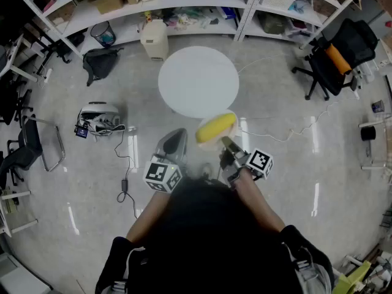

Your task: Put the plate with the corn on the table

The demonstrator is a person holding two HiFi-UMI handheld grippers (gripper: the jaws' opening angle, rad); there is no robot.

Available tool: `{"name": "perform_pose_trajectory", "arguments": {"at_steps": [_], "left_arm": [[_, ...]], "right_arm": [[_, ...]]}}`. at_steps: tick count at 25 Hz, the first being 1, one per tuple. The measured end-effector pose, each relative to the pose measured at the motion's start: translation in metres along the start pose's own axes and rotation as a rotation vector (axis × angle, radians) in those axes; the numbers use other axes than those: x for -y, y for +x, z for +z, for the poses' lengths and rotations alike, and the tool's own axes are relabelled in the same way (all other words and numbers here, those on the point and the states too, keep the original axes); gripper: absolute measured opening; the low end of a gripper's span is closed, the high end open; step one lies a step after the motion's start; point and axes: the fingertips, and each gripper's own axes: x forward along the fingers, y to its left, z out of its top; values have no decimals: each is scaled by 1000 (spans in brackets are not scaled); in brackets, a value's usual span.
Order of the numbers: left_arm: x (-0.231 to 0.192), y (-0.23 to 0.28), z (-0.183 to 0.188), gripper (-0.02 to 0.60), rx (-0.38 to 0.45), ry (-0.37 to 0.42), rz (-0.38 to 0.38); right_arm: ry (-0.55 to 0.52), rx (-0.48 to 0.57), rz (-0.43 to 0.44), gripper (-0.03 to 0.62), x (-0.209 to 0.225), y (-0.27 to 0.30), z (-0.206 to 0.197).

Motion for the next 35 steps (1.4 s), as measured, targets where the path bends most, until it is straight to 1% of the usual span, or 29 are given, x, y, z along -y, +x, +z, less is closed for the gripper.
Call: {"name": "perform_pose_trajectory", "arguments": {"at_steps": [5, 9, 12, 15, 17, 23, 27, 29, 35], "left_arm": [[2, -1, -4, 3, -10, -9, -6], [3, -1, -5, 5, -7, -8, -9], [4, 0, -3, 3, -3, -5, -6], [3, 1, -2, 3, -1, -2, -5], [3, 0, -3, 3, -2, -2, -4], [6, 1, -3, 5, -5, 0, 8], [6, 1, -6, 3, -6, 1, 15], [6, 2, -7, 3, -7, 2, 16], [12, 2, -11, 3, -4, -9, 36]], "right_arm": [[8, 6, -19, 29, 1, -3, -2], [-8, 2, 7, 29, -2, -1, -2], [-1, 0, -17, 29, -1, -3, -3], [-11, -10, 7, 31, -2, 0, -2], [-10, -14, 8, 32, 0, 1, -3], [-3, -18, 9, 34, -1, -1, 1], [-19, -18, 15, 34, -1, -1, 2], [-30, -22, 2, 34, 0, -2, 1], [-18, -44, 5, 34, 2, -5, 1]]}}
